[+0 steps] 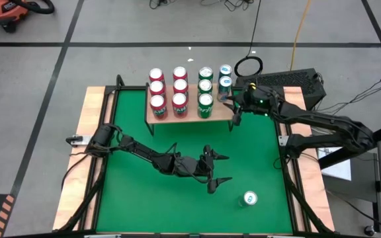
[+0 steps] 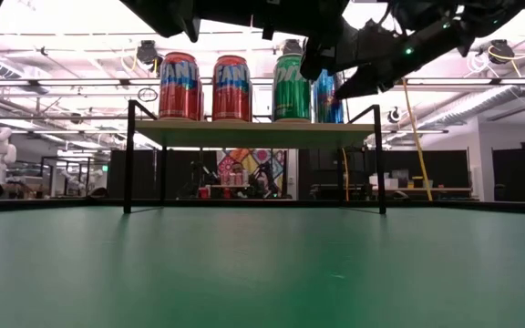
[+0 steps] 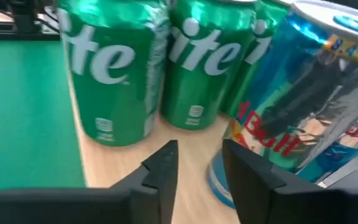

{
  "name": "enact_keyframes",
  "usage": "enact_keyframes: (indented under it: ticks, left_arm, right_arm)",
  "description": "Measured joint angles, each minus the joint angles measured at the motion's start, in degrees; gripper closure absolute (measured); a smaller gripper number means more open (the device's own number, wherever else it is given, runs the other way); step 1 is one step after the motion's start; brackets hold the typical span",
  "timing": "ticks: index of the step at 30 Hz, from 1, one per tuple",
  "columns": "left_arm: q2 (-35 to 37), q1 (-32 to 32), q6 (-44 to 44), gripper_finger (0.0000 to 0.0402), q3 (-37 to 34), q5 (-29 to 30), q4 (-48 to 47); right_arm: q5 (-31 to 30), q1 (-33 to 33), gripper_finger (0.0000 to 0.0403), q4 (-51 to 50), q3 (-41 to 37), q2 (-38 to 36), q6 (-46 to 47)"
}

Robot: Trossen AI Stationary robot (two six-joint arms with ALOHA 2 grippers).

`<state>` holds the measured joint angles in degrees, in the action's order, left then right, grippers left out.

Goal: Place canned beverage on shelf
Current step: Put the blue soda can on the shelf aligned with the other blue soda can, then put the blue soda can on the shelf aligned with the other blue soda cans

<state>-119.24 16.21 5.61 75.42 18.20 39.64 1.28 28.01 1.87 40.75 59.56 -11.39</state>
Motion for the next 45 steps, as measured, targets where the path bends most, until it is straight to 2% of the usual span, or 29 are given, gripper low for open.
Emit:
enact_keyframes:
  ticks: [12,17,23,37,39,42,45]
  left_arm:
    - [0.0,0.0,-0.1,0.0018,0.0,0.0,-0.1]
    - [0.0,0.0,-0.3,0.0018,0.0,0.0,-0.3]
    - [0.0,0.0,-0.4,0.0018,0.0,0.0,-0.4]
    - [0.0,0.0,-0.3,0.0018,0.0,0.0,-0.4]
    - [0.0,0.0,-0.3,0.0018,0.0,0.0,-0.6]
    - [0.0,-0.1,-0.3,0.0018,0.0,0.0,-0.9]
    - [0.0,-0.1,-0.3,0.0018,0.0,0.0,-1.4]
  right_arm:
    - [0.0,3.3,0.0327,0.8,0.0,2.2,-0.5]
    - [-0.5,3.9,0.0328,0.9,0.0,2.2,-0.8]
    - [3.3,3.1,0.0328,1.0,0.0,2.2,1.3]
    - [1.8,2.6,0.0328,2.1,0.0,2.2,1.4]
    - [4.9,1.9,0.0328,0.1,0.0,1.5,4.1]
    - [13.1,-1.6,0.0328,-5.4,0.0,-0.2,7.8]
    - [12.7,-7.7,0.0328,-12.3,0.0,-2.3,11.5]
